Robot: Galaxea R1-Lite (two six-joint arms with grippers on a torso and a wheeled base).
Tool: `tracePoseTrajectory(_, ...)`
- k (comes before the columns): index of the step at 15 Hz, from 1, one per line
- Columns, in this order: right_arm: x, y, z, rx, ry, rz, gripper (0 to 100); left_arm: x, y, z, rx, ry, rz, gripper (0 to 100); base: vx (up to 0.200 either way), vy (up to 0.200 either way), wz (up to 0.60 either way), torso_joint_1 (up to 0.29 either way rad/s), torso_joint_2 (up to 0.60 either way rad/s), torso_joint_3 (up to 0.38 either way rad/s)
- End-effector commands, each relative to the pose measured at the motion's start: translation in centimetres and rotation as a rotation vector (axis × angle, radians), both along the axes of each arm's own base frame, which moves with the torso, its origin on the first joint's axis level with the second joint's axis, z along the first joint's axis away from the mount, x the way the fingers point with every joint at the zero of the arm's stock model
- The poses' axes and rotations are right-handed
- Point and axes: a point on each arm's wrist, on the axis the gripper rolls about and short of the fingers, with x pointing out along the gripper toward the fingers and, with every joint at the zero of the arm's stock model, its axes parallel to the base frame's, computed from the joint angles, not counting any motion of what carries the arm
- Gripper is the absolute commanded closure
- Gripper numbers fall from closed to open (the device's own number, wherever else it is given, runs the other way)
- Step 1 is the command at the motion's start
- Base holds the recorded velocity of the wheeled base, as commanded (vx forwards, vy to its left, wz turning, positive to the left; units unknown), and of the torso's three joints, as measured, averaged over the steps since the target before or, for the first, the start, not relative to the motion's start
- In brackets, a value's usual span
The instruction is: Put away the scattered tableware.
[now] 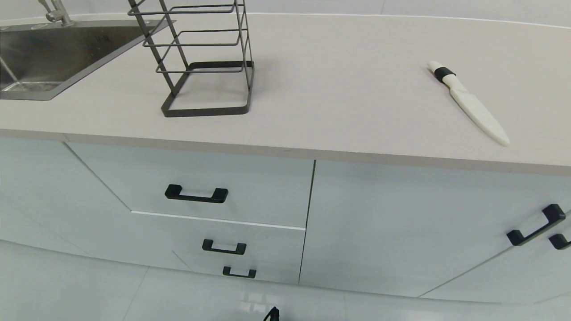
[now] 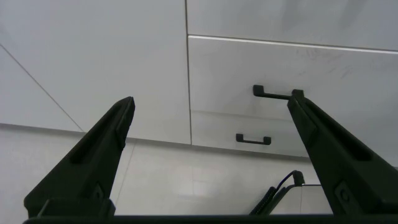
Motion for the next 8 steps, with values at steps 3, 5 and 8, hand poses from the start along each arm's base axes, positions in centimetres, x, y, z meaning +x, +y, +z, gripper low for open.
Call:
tracePoseTrajectory(3, 0.01, 0.00, 0.01, -0.002, 0.002, 0.000, 0, 0.02, 0.00, 0.00, -0.005, 0.002, -0.001, 0, 0.000, 0.000, 0.00, 0.000, 0.00, 0.000)
tracePoseTrajectory(5, 0.02, 0.00, -0.03, -0.002, 0.003, 0.000, 0, 0.01, 0.00, 0.04, -0.005, 0.001, 0.001, 0, 0.200, 0.000, 0.00, 0.005, 0.00, 0.002)
tracePoseTrajectory(8, 0.02, 0.00, -0.03, 0.000, 0.003, 0.000, 0, 0.02, 0.00, 0.00, 0.000, 0.002, 0.001, 0, 0.067, 0.000, 0.00, -0.002, 0.00, 0.006)
